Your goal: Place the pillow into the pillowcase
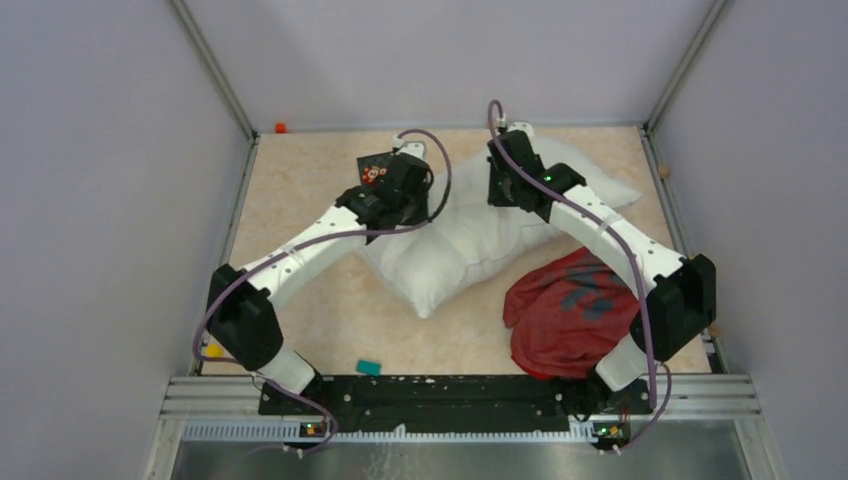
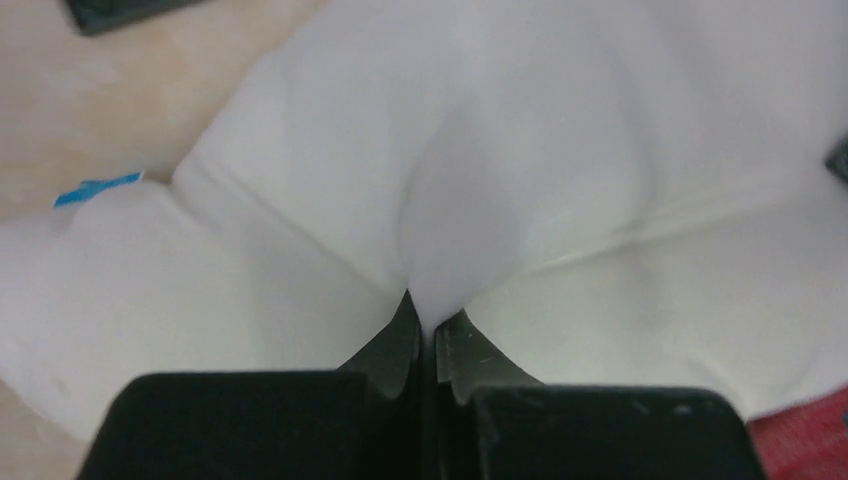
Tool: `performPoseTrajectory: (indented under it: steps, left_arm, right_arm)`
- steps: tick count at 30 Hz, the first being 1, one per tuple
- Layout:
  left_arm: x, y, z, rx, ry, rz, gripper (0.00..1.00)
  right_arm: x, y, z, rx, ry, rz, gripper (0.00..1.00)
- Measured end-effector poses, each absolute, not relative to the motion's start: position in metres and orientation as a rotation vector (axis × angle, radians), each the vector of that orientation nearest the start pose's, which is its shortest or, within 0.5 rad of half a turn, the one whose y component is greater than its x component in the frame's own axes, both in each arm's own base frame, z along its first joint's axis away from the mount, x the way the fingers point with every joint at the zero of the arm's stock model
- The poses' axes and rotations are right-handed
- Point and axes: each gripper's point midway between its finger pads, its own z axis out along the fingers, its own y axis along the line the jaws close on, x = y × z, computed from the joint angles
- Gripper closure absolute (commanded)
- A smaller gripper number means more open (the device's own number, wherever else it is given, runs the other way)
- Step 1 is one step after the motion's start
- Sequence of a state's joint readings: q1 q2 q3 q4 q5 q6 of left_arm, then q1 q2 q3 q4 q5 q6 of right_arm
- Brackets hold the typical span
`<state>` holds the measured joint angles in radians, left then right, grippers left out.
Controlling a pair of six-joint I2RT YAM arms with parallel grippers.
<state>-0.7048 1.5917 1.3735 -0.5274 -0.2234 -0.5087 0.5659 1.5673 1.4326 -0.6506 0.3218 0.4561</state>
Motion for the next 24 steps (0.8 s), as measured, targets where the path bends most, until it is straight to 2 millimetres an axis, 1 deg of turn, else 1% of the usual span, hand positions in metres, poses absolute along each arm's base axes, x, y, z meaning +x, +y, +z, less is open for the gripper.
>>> performPoseTrajectory:
  steps: [2,4,6,7,9,10,11,12,13,14,15,16,17,18,20,22,24]
  left_arm:
    - [0.354,-0.236,0.200,0.052,2.299,-0.305,1.00]
    - [0.362,-0.196,0.214,-0.025,2.281,-0.245,1.00]
    - [0.364,-0.164,0.226,-0.087,2.266,-0.202,1.00]
    - [0.362,-0.149,0.230,-0.113,2.263,-0.173,1.00]
    - [0.359,-0.125,0.235,-0.160,2.263,-0.126,1.00]
    - [0.358,-0.112,0.235,-0.186,2.271,-0.101,0.94]
    - [0.357,-0.102,0.234,-0.209,2.280,-0.082,0.78]
    - [0.357,-0.087,0.231,-0.246,2.293,-0.054,0.74]
    - [0.357,-0.076,0.228,-0.270,2.303,-0.032,0.73]
    - [0.357,-0.062,0.225,-0.312,2.310,-0.004,0.67]
    - [0.357,-0.049,0.221,-0.348,2.314,0.019,0.55]
    - [0.357,-0.036,0.217,-0.386,2.319,0.044,0.37]
    - [0.356,-0.026,0.215,-0.406,2.321,0.068,0.25]
    - [0.356,-0.016,0.214,-0.426,2.319,0.096,0.18]
    - [0.361,-0.004,0.217,-0.462,2.290,0.116,0.03]
    - [0.367,-0.006,0.223,-0.451,2.266,0.083,0.01]
    - [0.372,-0.017,0.226,-0.413,2.260,0.021,0.01]
  right_arm:
    - [0.366,0.226,0.223,-0.047,2.283,0.202,1.00]
    - [0.354,0.262,0.233,-0.116,2.269,0.271,1.00]
    - [0.337,0.299,0.237,-0.180,2.261,0.344,1.00]
    - [0.334,0.313,0.236,-0.195,2.262,0.370,1.00]
    - [0.318,0.343,0.235,-0.259,2.267,0.430,1.00]
    - [0.315,0.355,0.233,-0.278,2.268,0.453,1.00]
    - [0.312,0.369,0.233,-0.299,2.267,0.482,1.00]
    - [0.313,0.383,0.232,-0.317,2.264,0.509,1.00]
    - [0.314,0.395,0.231,-0.332,2.262,0.533,1.00]
    - [0.315,0.408,0.229,-0.349,2.262,0.558,0.99]
    - [0.316,0.418,0.227,-0.362,2.264,0.577,0.89]
    - [0.317,0.428,0.225,-0.377,2.265,0.600,0.73]
    - [0.317,0.436,0.221,-0.393,2.271,0.613,0.58]
    - [0.316,0.439,0.219,-0.397,2.280,0.622,0.46]
    - [0.309,0.440,0.218,-0.432,2.299,0.628,0.31]
    - [0.305,0.439,0.224,-0.454,2.293,0.633,0.23]
    - [0.300,0.432,0.235,-0.460,2.283,0.618,0.21]
